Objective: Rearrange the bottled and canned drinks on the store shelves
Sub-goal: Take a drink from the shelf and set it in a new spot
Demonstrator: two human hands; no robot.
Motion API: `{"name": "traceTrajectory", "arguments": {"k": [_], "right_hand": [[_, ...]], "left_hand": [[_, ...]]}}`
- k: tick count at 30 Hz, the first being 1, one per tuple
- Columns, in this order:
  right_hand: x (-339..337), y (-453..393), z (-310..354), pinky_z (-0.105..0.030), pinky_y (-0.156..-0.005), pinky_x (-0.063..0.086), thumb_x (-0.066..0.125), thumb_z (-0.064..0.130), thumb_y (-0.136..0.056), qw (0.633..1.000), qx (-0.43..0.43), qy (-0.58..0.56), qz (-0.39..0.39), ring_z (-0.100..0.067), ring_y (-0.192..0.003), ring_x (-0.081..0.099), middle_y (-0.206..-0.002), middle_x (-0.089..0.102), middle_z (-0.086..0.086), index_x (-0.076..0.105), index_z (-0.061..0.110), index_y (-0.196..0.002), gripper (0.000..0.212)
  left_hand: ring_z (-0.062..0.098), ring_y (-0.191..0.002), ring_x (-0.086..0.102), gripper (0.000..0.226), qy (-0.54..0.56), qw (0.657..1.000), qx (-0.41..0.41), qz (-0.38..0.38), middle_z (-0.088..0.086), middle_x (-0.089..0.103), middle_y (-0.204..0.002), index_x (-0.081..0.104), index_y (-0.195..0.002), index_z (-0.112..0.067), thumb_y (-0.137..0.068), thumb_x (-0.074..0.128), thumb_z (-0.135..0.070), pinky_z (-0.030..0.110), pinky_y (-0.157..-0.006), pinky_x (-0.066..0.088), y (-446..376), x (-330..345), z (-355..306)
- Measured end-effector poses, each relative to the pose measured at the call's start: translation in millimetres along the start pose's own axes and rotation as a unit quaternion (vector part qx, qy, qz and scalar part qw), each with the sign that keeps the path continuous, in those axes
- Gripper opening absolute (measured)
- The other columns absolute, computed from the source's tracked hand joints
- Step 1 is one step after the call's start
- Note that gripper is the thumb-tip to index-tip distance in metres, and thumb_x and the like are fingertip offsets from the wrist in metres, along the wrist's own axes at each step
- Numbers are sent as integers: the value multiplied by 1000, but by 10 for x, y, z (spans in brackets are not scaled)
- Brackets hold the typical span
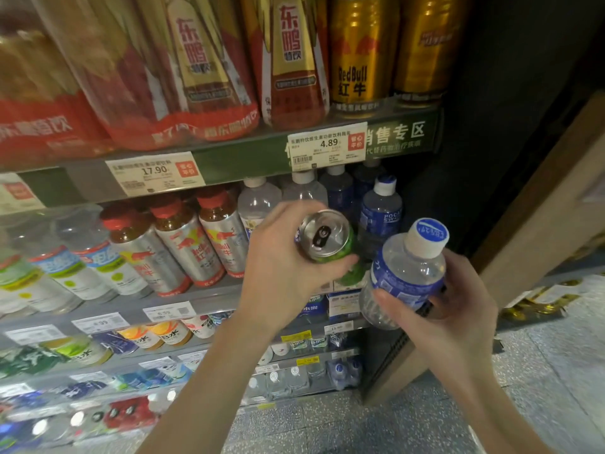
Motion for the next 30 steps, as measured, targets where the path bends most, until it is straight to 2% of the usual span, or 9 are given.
{"name": "traceTrajectory", "arguments": {"k": [5, 8, 12, 16, 19, 23, 26, 28, 30], "right_hand": [[114, -83, 18, -20, -90, 55, 92, 26, -58, 1000, 17, 5, -2, -3, -108, 68, -114, 72, 12, 63, 25, -121, 69], [208, -157, -30, -30, -93, 55, 93, 17, -62, 999, 26, 20, 5, -6, -108, 68, -114, 73, 13, 63, 36, -119, 67], [325, -302, -129, -26, -93, 55, 91, 12, -68, 999, 32, 19, 7, -6, -106, 68, -113, 74, 9, 68, 18, -123, 60], [467, -475, -255, -27, -92, 55, 91, 7, -68, 999, 31, 4, -20, -11, -107, 69, -110, 75, 4, 71, 12, -115, 51], [567, -555, -314, -24, -90, 55, 92, 8, -67, 999, 27, 10, -30, -8, -106, 69, -110, 74, 4, 71, 13, -114, 51], [665, -579, -363, -4, -77, 45, 92, 15, -67, 998, 16, 46, -49, 1, -91, 65, -107, 73, -2, 72, 11, -112, 49], [728, -596, -433, 0, -75, 41, 92, 20, -68, 996, 2, 70, -64, -4, -93, 65, -103, 72, 1, 72, 12, -109, 46], [761, -608, -480, -5, -80, 44, 92, 27, -68, 993, -9, 88, -77, -11, -95, 67, -99, 71, 6, 72, 15, -106, 45], [802, -626, -540, -27, -89, 53, 92, 34, -66, 990, -31, 107, -88, -19, -99, 68, -104, 72, 2, 70, 28, -112, 51]], "left_hand": [[-3, -88, 64, 54, -29, 999, -12, 13, -21, 68, -91, 61, -101, -30, -60, 92, -45, 14, -77, 50, 235, -214, 84], [3, -83, 66, 54, -53, 998, -31, -7, -21, 68, -92, 59, -98, -35, -58, 83, -62, 32, -74, 56, 355, -334, 179], [1, -83, 66, 55, -71, 996, -50, -25, -25, 66, -95, 58, -98, -37, -59, 78, -69, 29, -71, 55, 547, -471, 298], [4, -81, 68, 54, -75, 994, -71, -26, -21, 70, -86, 63, -97, -33, -58, 82, -66, 35, -68, 57, 712, -559, 469], [4, -79, 67, 54, -85, 993, -84, -24, -22, 70, -85, 62, -97, -36, -58, 80, -68, 36, -66, 56, 798, -588, 546], [5, -79, 67, 54, -85, 992, -91, -26, -21, 69, -88, 61, -98, -37, -58, 81, -67, 36, -66, 55, 886, -614, 601], [6, -77, 67, 55, -90, 991, -98, -25, -20, 69, -86, 62, -97, -35, -58, 80, -70, 38, -65, 55, 921, -621, 642], [6, -74, 65, 56, -100, 989, -104, -23, -20, 69, -84, 62, -97, -35, -57, 79, -71, 37, -64, 55, 932, -626, 665], [5, -70, 63, 58, -105, 988, -112, -17, -20, 69, -82, 63, -98, -35, -57, 77, -74, 37, -62, 54, 940, -631, 678]]}}
Point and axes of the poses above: each hand's wrist, its own y-axis away from the middle knuckle, its own x-axis out of the palm, z = x × y, the point moved 4 cm from there along -y, towards the middle knuckle
